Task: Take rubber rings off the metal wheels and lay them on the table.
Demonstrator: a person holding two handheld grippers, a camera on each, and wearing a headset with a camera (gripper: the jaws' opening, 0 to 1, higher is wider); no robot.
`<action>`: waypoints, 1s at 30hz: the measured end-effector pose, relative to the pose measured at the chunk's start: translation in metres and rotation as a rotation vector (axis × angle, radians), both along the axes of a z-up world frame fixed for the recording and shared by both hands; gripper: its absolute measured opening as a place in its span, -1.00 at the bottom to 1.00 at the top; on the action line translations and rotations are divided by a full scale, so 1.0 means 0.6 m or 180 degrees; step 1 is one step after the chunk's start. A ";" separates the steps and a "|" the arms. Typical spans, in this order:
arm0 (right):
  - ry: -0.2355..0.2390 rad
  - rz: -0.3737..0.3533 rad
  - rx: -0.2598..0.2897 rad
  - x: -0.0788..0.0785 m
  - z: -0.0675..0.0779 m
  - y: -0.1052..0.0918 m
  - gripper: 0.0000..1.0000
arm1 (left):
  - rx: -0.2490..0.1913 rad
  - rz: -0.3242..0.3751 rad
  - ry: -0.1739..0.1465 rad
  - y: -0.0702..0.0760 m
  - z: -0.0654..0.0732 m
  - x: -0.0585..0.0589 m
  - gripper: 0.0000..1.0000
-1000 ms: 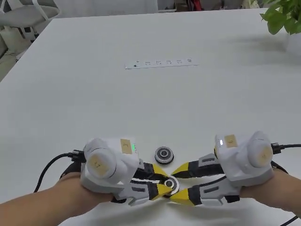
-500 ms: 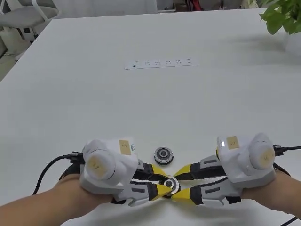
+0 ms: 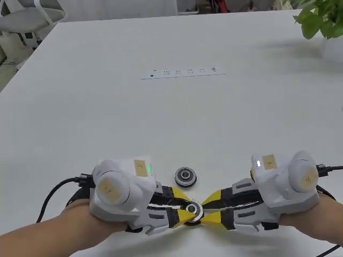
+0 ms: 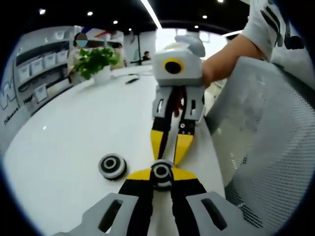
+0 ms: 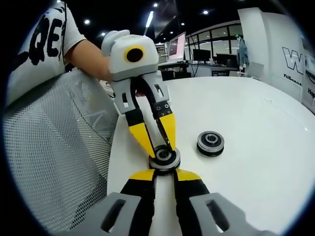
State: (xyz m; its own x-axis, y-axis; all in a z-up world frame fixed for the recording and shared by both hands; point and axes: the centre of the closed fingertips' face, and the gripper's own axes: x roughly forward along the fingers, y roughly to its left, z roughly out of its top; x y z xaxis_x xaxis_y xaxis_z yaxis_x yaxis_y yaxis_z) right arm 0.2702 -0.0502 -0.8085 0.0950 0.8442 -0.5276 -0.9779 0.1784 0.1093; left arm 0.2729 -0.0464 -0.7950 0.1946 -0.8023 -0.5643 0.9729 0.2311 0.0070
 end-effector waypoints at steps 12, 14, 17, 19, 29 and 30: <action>0.0084 -0.0065 -0.0023 0.003 -0.001 -0.005 -1.00 | 0.0010 0.0007 -0.0014 0.001 0.000 0.001 -0.73; 0.0101 -0.0101 -0.0016 0.007 0.000 -0.007 -1.00 | 0.0011 0.0008 -0.0017 0.001 0.000 0.001 -0.74; 0.0172 -0.0143 0.0014 0.007 0.001 -0.006 -1.00 | 0.0017 0.0009 -0.0025 0.001 0.000 0.001 -0.74; 0.0239 -0.0190 0.0043 0.009 0.002 -0.007 -1.00 | 0.0022 0.0012 -0.0028 0.002 0.000 0.002 -0.74; 0.0490 -0.0385 0.0183 0.015 0.006 -0.010 -1.00 | 0.0038 0.0027 -0.0035 0.003 0.000 0.003 -0.74; 0.0532 -0.0415 0.0207 0.016 0.007 -0.010 -1.00 | 0.0040 0.0026 -0.0038 0.003 -0.001 0.003 -0.74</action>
State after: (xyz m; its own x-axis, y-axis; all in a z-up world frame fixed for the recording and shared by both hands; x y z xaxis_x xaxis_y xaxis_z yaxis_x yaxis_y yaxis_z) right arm 0.2797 -0.0562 -0.8041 0.1213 0.8632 -0.4901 -0.9143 0.2893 0.2834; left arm 0.2748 -0.0445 -0.7953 0.2080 -0.7934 -0.5720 0.9708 0.2388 0.0218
